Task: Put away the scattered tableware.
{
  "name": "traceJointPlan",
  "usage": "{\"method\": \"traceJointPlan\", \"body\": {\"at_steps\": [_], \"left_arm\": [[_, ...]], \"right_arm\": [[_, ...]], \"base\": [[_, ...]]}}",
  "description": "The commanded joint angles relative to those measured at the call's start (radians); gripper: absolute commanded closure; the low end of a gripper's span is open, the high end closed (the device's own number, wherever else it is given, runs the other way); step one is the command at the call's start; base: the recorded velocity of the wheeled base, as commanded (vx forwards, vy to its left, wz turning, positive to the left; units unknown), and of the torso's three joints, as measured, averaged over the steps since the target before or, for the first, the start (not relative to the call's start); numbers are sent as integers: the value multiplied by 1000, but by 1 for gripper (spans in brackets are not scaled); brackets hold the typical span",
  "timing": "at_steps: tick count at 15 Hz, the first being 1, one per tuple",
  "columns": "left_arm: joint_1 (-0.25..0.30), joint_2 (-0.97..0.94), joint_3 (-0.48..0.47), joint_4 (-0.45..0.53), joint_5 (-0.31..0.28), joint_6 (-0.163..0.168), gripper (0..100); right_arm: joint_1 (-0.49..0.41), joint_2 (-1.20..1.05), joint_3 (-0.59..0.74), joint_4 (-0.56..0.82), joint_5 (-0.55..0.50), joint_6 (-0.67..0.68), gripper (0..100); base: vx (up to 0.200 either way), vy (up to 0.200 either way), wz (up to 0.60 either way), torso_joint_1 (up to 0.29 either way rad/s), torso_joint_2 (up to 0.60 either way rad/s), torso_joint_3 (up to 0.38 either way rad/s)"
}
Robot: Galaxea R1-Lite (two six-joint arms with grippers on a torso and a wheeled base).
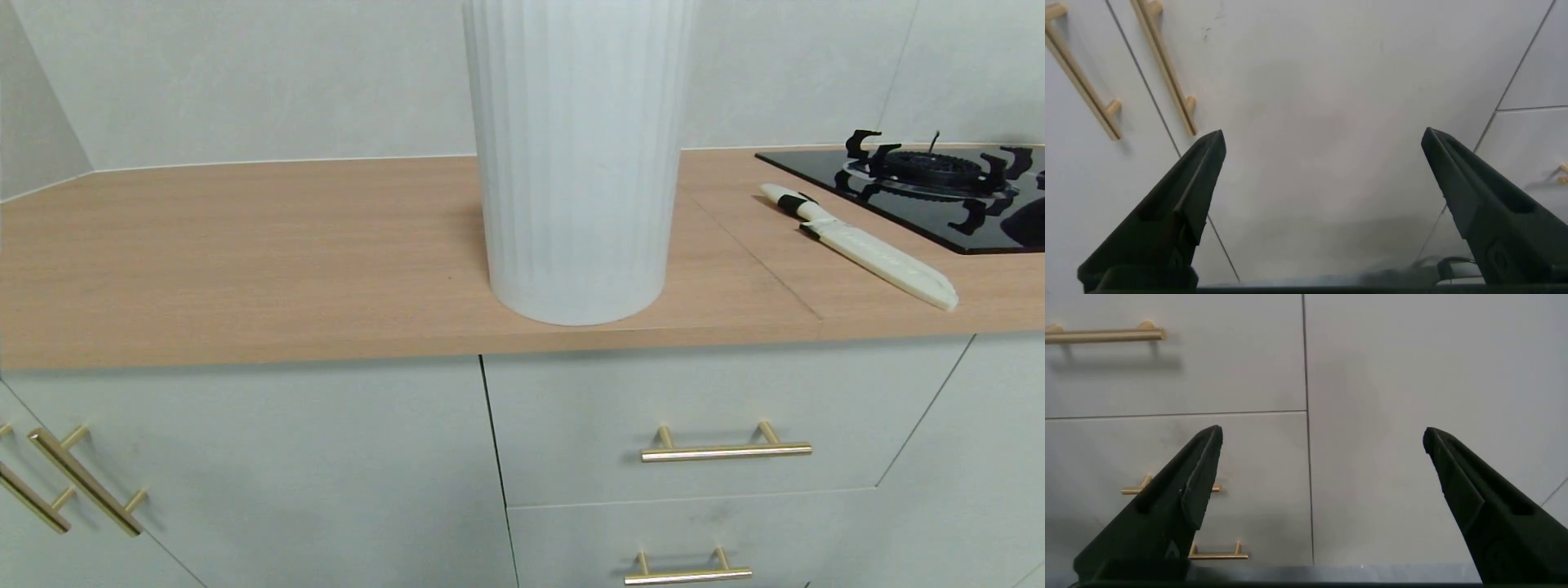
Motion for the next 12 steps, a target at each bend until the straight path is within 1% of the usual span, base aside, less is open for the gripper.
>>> {"method": "traceJointPlan", "body": {"at_steps": [1, 10, 12], "left_arm": [[0, 0, -1, 0, 0, -1, 0], [0, 0, 0, 0, 0, 1, 0], [0, 0, 0, 0, 0, -1, 0]], "right_arm": [[1, 1, -1, 0, 0, 1, 0], [1, 1, 0, 0, 0, -1, 0], [1, 1, 0, 0, 0, 1, 0]], "base": [[0, 0, 0, 0, 0, 0], [0, 0, 0, 0, 0, 0], [0, 0, 0, 32, -232, -198]]}}
